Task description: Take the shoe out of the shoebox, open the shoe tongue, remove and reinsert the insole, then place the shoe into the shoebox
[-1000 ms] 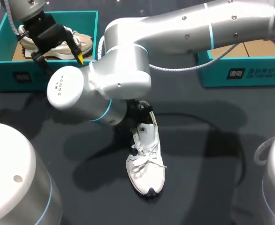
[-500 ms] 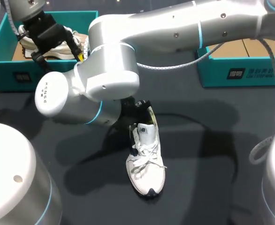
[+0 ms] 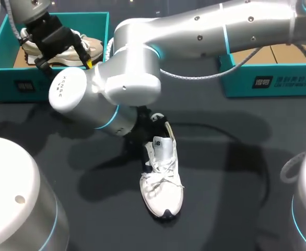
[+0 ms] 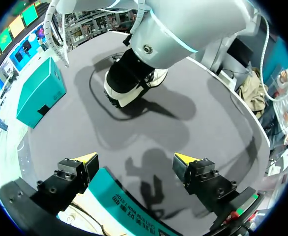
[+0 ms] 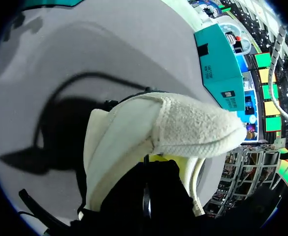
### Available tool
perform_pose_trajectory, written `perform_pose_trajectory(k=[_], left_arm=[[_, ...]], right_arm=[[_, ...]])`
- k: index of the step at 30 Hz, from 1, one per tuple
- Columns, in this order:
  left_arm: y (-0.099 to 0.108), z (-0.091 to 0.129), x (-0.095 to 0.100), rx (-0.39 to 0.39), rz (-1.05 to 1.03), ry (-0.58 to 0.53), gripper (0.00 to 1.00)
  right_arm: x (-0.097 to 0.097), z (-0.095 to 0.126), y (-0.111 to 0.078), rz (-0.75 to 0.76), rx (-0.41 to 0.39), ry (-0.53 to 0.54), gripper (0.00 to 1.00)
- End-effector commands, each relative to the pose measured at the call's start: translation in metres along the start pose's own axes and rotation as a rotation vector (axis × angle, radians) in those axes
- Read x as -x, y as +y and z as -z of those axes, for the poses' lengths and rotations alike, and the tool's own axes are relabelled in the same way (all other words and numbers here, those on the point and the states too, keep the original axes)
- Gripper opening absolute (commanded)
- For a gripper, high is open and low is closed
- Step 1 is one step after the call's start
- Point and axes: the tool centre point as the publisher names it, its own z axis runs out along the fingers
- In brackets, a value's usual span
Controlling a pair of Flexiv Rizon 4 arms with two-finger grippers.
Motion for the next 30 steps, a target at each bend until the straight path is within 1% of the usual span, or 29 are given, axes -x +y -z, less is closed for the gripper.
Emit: perform_pose_trajectory(k=[1,7,10,13,19,23,25,30], left_arm=[[0.000,0.000,0.000,0.002,-0.001,0.000,1.00],[0.000,0.000,0.000,0.002,-0.001,0.000,1.00],[0.000,0.000,0.000,0.002,-0.001,0.000,1.00],[0.000,0.000,0.000,0.002,-0.001,0.000,1.00],[0.000,0.000,0.000,0.002,-0.001,0.000,1.00],[0.000,0.000,0.000,0.002,-0.001,0.000,1.00],[0.000,0.000,0.000,0.002,-0.001,0.000,1.00],[0.000,0.000,0.000,0.002,-0.001,0.000,1.00]], right_arm=[[0.002,0.010,-0.010,-0.011,0.048,0.013,0.00],[0.021,0.034,-0.008,-0.040,0.116,-0.032,0.00],[0.027,0.039,-0.005,-0.046,0.140,-0.031,0.00],[0.028,0.039,-0.003,-0.046,0.150,-0.035,0.00],[0.027,0.026,-0.002,-0.044,0.158,-0.028,0.00],[0.024,0.012,-0.002,-0.045,0.137,-0.019,0.00],[0.019,0.002,-0.003,-0.044,0.105,-0.018,0.00],[0.004,-0.020,-0.006,-0.025,0.050,0.036,0.00]])
